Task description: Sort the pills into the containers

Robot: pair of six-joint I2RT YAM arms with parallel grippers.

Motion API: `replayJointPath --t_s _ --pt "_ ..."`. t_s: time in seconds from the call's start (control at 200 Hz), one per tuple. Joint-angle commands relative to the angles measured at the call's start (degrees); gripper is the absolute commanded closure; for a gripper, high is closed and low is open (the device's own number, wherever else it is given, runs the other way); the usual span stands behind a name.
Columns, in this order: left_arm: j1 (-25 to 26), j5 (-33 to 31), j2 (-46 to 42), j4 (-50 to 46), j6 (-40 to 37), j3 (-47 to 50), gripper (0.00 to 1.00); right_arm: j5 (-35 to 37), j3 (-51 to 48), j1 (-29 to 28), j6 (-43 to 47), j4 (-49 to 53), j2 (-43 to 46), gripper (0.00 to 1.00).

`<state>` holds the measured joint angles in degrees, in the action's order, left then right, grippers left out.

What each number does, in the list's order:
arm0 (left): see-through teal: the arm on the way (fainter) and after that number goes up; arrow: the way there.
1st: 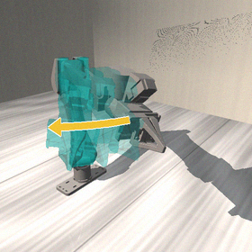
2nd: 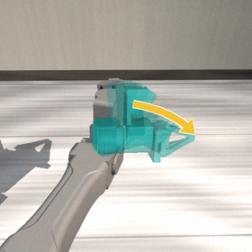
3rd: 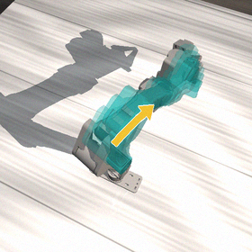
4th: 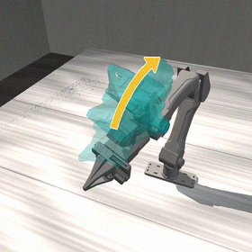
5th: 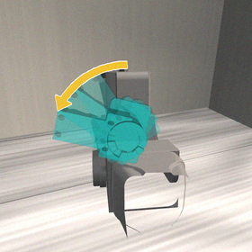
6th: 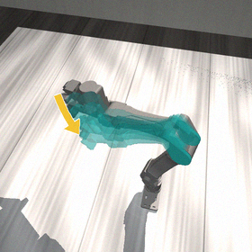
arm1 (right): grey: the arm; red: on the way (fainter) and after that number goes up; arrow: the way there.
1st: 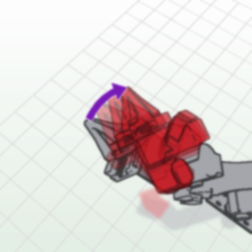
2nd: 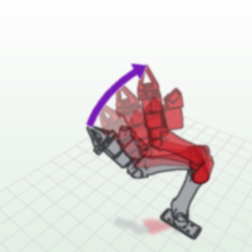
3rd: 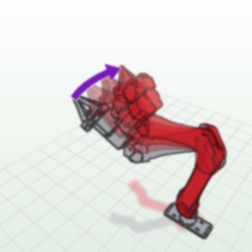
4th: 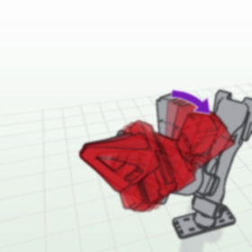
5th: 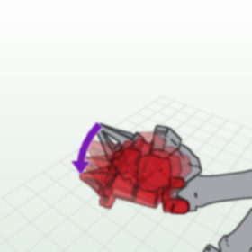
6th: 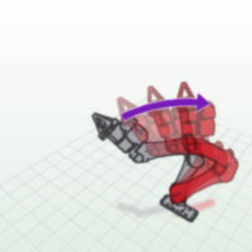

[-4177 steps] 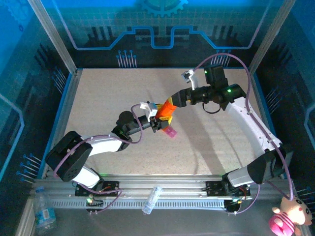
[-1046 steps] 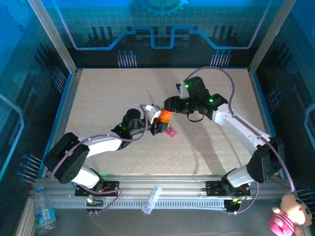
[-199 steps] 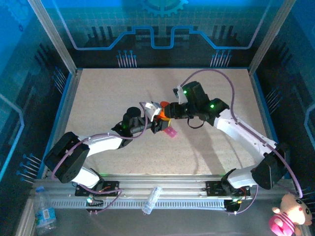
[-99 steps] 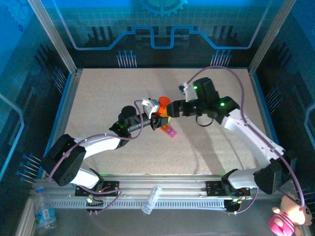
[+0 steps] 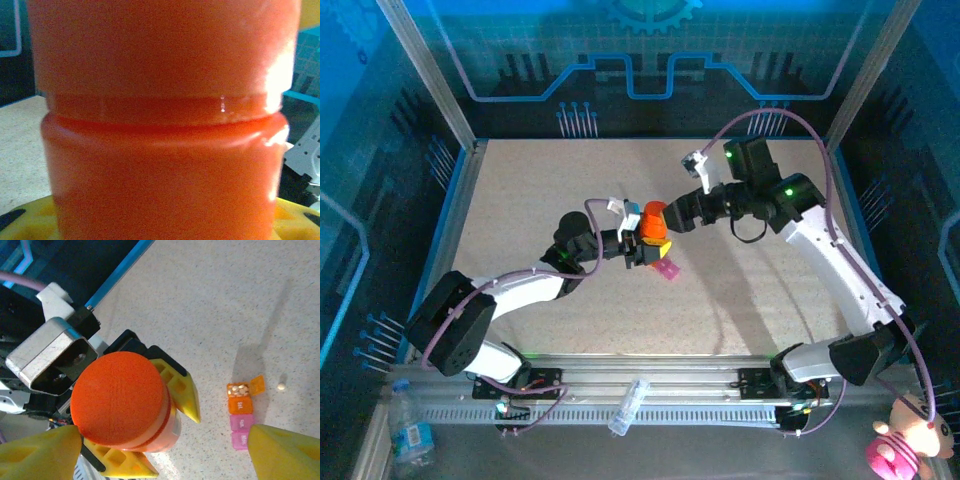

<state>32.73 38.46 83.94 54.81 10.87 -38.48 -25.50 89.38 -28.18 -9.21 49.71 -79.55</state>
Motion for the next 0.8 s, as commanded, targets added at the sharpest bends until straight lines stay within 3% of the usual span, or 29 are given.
replayJointPath --t_s 0.0,0.515,0.58,0.73,0.795 --pt "-0.23 3.18 0.88 3.64 2.08 -2.29 1.0 -2.47 1.16 -1.78 1.35 1.09 -0.15 0.13" --pt "-0.22 5.13 2.1 5.64 5.08 -3.5 1.0 -1.09 -0.82 -4.59 -1.03 -3.12 -3.39 0.23" --pt "-0.28 5.39 2.2 5.66 5.25 -3.48 1.0 -1.01 -0.82 -4.82 -1.16 -3.52 -3.86 0.29" --pt "-0.21 5.33 2.36 6.01 5.39 -3.15 1.0 0.06 -1.6 -4.8 -1.98 -4.92 -4.3 0.57" --pt "-0.27 4.68 2.37 6.28 5.31 -2.83 1.0 1.41 -2.32 -4.48 -2.7 -5.75 -3.89 0.62"
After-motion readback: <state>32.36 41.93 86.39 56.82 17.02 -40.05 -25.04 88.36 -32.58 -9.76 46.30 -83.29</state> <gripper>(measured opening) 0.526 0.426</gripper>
